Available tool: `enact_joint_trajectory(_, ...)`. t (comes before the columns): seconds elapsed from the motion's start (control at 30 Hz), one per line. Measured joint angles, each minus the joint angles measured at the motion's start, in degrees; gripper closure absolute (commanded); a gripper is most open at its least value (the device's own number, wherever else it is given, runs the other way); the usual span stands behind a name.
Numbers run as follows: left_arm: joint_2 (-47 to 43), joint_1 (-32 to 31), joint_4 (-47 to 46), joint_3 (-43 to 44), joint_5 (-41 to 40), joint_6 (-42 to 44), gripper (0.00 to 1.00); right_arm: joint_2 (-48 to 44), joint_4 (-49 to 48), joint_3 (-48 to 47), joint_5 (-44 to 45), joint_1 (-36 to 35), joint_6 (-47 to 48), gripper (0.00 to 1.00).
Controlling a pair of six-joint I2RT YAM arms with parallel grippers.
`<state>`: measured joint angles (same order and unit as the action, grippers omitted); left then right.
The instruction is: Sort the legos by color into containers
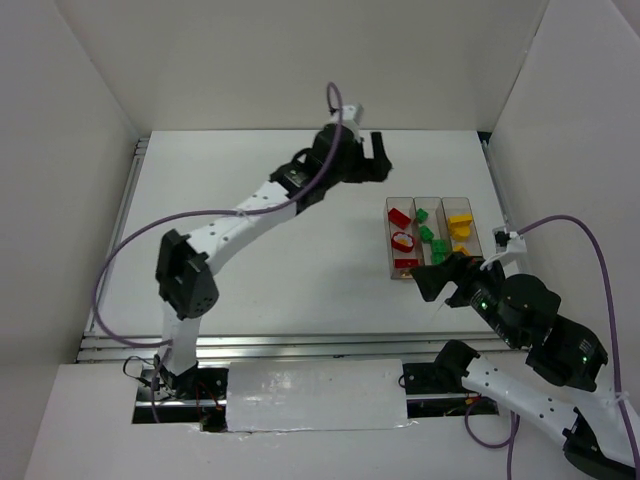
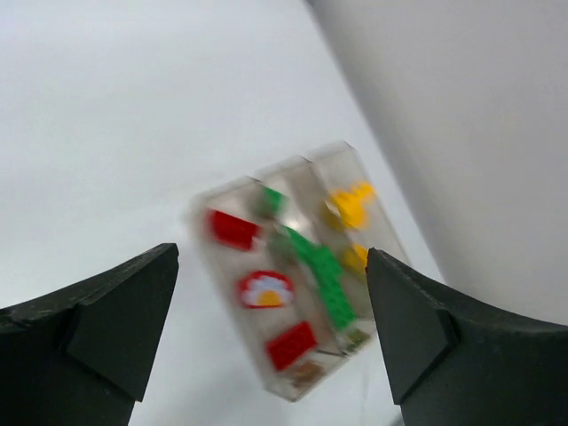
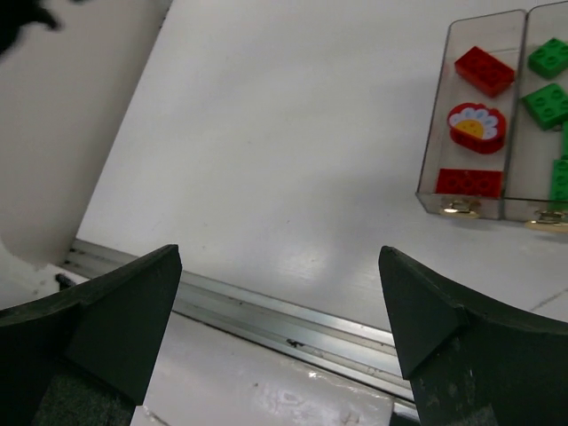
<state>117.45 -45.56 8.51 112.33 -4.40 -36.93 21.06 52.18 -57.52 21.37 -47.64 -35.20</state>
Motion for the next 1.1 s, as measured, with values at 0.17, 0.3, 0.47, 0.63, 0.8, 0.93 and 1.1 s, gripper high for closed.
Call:
enact_joint_trajectory(0.17, -16.94, 5.97, 17.53, -5.09, -20.17, -1.2, 0.01, 3.28, 3.91, -5.16, 6.86, 0.0, 1.62, 0.0)
enact_joint_trajectory(0.3, -29.42, 6.58, 32.76, -13.14, -33.42, -6.6, 0.01, 5.53, 8.04, -14.56, 11.78, 0.0, 2.89, 0.0)
enact_joint_trajectory(0.47, -42.75, 5.97, 49.2, -22.47, -42.21, -12.44, 0.01, 6.8, 12.41, -25.77, 15.54, 0.0, 5.2, 0.0)
enact_joint_trajectory(0.63, -58.82, 5.99, 56.72, -26.77, -46.64, -14.45, 0.01, 6.4, 16.09, -31.98, 17.27, 0.0, 6.84, 0.0)
enact_joint_trajectory(0.8, -74.27, 5.99, 59.12, -33.59, -51.12, -14.43, 0.01, 2.54, 17.81, -31.28, 15.82, 0.0, 7.87, 0.0)
enact_joint_trajectory(0.93, -77.92, 5.99, 64.26, -37.11, -53.46, -15.8, 0.0, -1.09, 19.67, -30.62, 15.5, 0.0, 7.78, 0.0)
enact_joint_trajectory(1.1, -79.23, 5.99, 67.58, -37.73, -54.49, -17.27, 0.01, -2.25, 20.52, -29.7, 15.72, 0.0, 7.61, 0.0)
